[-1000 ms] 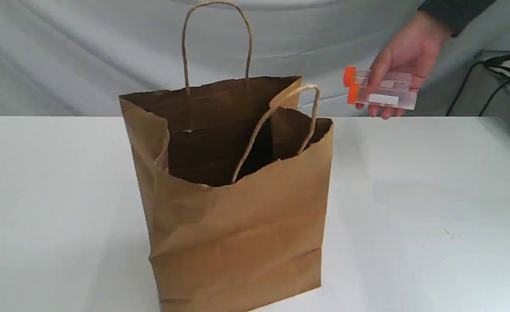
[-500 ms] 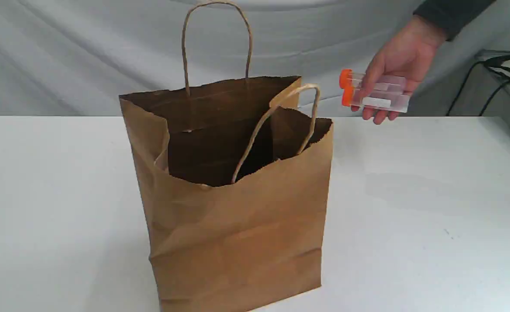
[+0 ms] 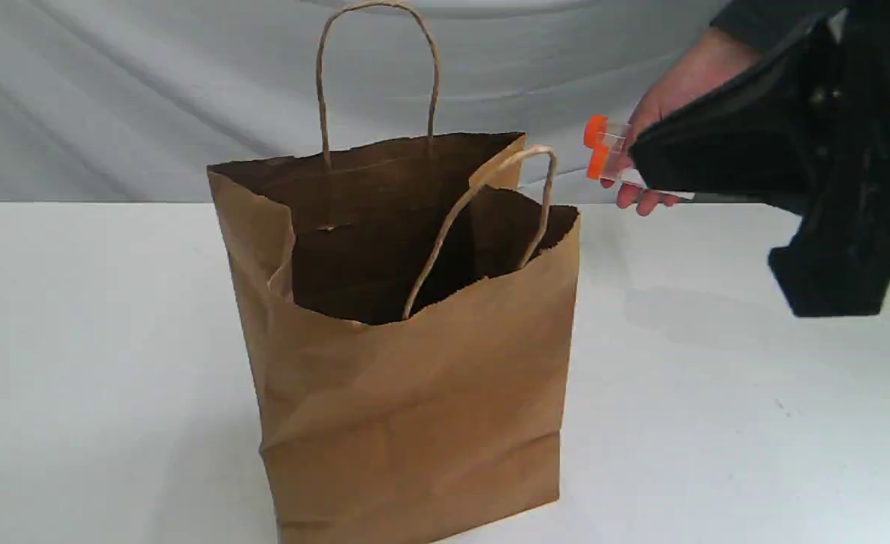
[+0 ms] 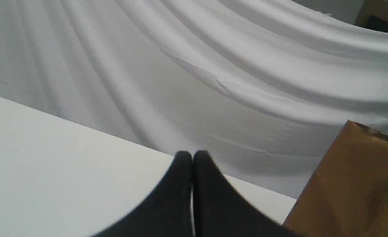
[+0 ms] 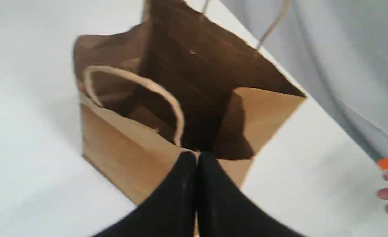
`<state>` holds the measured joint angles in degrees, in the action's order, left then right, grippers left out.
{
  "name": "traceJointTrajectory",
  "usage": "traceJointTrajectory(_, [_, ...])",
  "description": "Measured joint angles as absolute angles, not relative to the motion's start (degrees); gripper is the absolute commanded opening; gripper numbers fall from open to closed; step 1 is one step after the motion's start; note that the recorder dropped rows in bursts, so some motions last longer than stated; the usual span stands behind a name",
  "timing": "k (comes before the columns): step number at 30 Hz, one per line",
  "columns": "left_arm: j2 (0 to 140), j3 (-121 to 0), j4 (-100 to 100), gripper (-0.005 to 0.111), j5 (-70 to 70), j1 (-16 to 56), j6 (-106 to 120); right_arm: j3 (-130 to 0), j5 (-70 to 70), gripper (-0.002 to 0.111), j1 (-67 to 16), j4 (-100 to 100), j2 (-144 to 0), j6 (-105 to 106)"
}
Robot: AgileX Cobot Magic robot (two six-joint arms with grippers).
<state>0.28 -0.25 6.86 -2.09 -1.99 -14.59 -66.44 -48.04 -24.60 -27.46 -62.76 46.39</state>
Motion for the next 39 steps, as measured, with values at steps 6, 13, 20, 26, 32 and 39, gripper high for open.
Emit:
traceJointTrajectory(6, [0.3, -0.3, 6.9, 0.000, -2.1, -2.0, -14.6, -66.5, -51.2, 0.024, -24.6, -29.3, -63.4, 47.4])
traceJointTrajectory(13, [0.3, -0.3, 6.9, 0.000, -2.1, -2.0, -14.6, -66.9, -53.2, 0.054, -24.6, -32.5, -63.4, 47.7])
traceJointTrajectory(20, [0.3, -0.3, 6.9, 0.000, -2.1, -2.0, -14.6, -66.9, -51.3, 0.054, -24.6, -35.6, -65.4, 47.8])
traceJointTrajectory(26, [0.3, -0.3, 6.9, 0.000, -2.1, -2.0, -14.6, -66.9, -49.6, 0.054, -24.6, -36.4, -69.4, 50.3])
traceJointTrajectory(32, [0.3, -0.3, 6.9, 0.000, -2.1, -2.0, -14.6, -66.9, -45.3, 0.054, -24.6, -41.5, -72.0, 55.1])
traceJointTrajectory(39, [0.3, -0.3, 6.9, 0.000, -2.0, -2.0, -14.6, -66.9, -44.4, 0.014, -24.6, -43.2, -74.4, 56.6])
